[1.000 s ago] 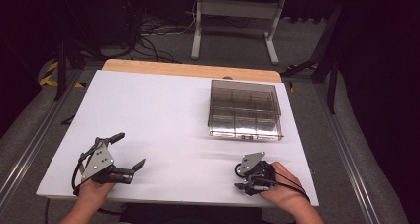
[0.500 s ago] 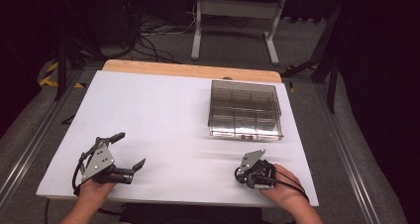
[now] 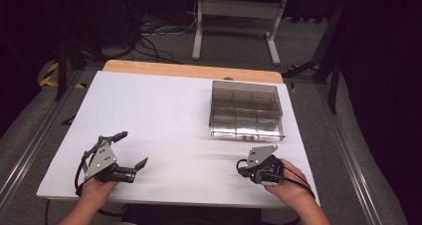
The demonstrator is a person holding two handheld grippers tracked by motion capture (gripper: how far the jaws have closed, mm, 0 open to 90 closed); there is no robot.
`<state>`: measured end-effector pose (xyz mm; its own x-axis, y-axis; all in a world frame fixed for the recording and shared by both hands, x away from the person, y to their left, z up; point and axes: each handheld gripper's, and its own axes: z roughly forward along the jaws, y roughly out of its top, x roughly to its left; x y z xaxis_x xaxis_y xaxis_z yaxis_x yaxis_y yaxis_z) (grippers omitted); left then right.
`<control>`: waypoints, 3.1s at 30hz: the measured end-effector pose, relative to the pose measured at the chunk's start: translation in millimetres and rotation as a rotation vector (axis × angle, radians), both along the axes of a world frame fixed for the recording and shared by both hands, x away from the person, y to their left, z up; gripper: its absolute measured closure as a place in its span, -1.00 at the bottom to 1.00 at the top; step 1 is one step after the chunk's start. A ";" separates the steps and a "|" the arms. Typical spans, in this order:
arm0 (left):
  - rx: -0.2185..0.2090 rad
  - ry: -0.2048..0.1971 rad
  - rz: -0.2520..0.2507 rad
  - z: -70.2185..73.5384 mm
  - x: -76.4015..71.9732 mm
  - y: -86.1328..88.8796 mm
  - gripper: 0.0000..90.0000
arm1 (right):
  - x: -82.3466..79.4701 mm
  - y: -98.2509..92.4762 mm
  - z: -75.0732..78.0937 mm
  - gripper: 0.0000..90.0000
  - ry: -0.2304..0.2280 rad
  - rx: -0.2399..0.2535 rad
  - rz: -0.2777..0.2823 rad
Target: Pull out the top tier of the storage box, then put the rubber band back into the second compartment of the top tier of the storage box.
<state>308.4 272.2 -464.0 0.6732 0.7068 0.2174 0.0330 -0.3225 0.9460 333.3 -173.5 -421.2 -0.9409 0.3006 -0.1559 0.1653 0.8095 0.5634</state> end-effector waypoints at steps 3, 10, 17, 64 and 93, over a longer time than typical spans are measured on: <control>0.005 0.000 -0.003 0.2 -0.6 -1.8 -0.98 | -1.2 -1.3 2.7 0.95 -0.003 0.007 0.005; 0.008 -0.001 -0.002 0.0 -1.2 -1.9 -0.98 | -1.8 -7.2 14.8 0.95 -0.037 0.035 -0.004; 0.004 -0.002 -0.002 0.2 -1.1 -1.3 -0.98 | 1.3 -6.8 25.1 0.95 -0.056 0.040 -0.008; 0.007 -0.003 -0.005 0.3 -1.3 -1.6 -0.98 | 51.6 0.3 72.3 0.93 -0.078 0.055 -0.110; 0.015 -0.003 -0.013 0.4 -0.7 -1.8 -0.98 | 89.7 5.9 76.9 0.93 -0.035 0.077 -0.284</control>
